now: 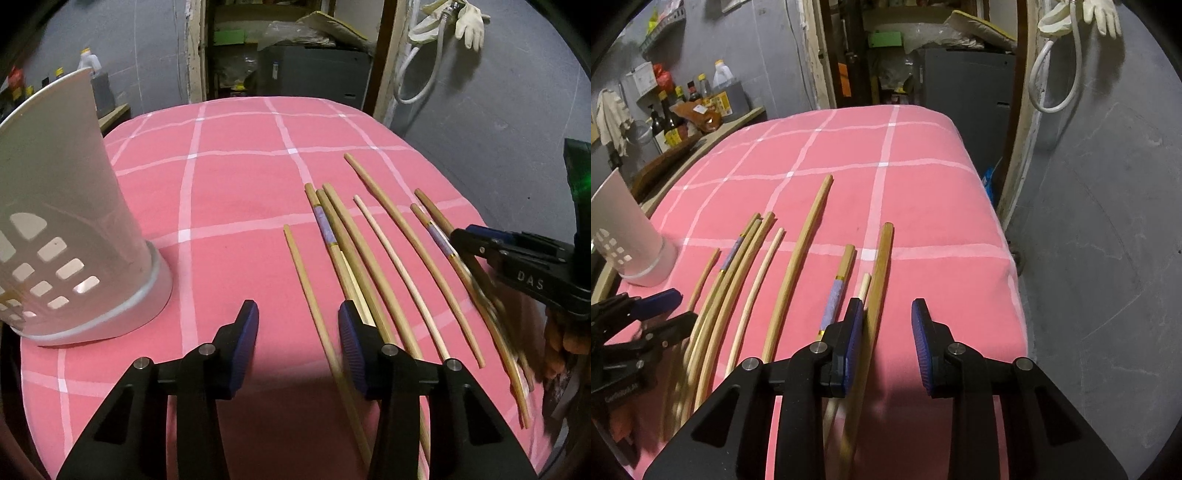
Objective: Organize utensils
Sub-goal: 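Grasp a wooden chopstick with the left tool while the right tool grasps another chopstick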
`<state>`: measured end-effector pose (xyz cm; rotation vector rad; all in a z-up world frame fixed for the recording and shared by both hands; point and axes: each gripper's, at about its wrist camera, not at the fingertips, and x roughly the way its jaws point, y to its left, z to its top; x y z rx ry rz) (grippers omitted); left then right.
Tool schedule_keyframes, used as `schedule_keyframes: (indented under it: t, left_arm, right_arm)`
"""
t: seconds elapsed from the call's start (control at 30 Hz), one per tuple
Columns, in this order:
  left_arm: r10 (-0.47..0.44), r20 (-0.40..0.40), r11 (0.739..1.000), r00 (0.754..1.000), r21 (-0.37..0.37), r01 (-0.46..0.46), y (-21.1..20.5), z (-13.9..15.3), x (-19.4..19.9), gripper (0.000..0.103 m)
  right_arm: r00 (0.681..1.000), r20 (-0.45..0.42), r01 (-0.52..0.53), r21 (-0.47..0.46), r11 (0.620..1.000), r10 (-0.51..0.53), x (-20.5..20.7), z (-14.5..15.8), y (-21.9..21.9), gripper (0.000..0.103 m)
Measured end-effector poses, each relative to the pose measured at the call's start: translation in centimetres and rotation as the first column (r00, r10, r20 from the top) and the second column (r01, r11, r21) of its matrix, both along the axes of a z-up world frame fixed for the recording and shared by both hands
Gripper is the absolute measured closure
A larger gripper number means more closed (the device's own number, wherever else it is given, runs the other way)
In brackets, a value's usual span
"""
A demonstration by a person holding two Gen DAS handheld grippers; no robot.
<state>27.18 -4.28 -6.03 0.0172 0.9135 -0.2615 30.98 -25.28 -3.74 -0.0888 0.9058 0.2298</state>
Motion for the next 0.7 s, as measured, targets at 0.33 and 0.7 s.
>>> schedule_keyframes:
  t: [0.33, 0.7]
  left_arm:
    - [-0.005, -0.022, 1.000, 1.000, -0.027, 0.004, 0.0, 0.0, 1.4, 0.076]
    - [0.019, -0.076, 0.996, 0.997, -0.084, -0.025, 0.2, 0.0, 2.6, 0.098]
  right_arm:
    - [0.999, -0.046, 0.011, 0.007, 1.000, -0.011, 2.3, -0.4, 0.2, 0.078]
    - [0.994, -0.083, 0.081, 0.210, 0.974, -0.065, 2.1, -0.2, -1.5, 0.097]
